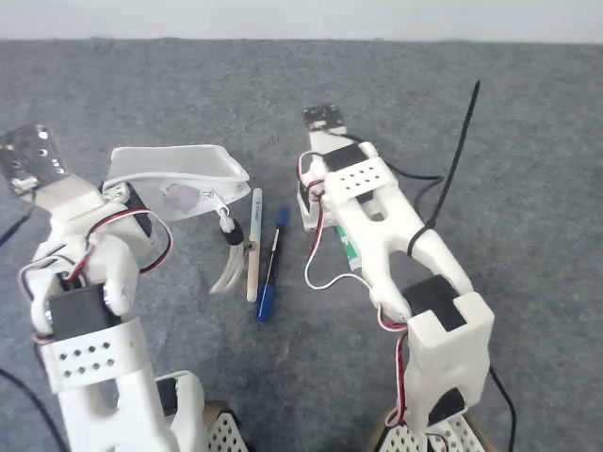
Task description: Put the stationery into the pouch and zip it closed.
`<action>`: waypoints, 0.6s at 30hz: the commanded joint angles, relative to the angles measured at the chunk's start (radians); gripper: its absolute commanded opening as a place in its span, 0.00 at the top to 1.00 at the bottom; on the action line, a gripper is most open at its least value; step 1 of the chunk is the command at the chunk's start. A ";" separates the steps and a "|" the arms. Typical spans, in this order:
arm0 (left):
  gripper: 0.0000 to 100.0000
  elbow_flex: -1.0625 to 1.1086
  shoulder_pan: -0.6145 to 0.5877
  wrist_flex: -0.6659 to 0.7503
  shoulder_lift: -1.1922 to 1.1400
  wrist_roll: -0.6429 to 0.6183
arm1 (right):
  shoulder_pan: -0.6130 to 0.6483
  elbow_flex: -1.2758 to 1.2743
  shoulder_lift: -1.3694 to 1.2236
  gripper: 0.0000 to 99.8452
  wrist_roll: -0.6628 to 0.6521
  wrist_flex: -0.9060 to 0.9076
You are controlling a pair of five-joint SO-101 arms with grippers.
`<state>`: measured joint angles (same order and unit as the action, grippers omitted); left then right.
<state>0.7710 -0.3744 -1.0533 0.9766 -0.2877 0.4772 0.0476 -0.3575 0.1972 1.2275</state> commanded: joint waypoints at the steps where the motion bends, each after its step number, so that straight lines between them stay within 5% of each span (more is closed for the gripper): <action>1: 0.99 -0.015 -0.002 0.038 0.011 -0.009 | -0.021 0.061 0.016 0.82 -0.006 -0.038; 12: 0.99 -0.015 -0.002 0.038 0.011 -0.009 | -0.042 0.138 -0.140 0.82 -0.118 -0.012; 18: 0.99 -0.015 -0.002 0.038 0.011 -0.009 | -0.015 0.138 -0.148 0.99 -0.118 -0.025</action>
<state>0.7710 -0.3744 -1.0533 0.9766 -0.2877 0.4388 0.1320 -0.5324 0.0882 1.2029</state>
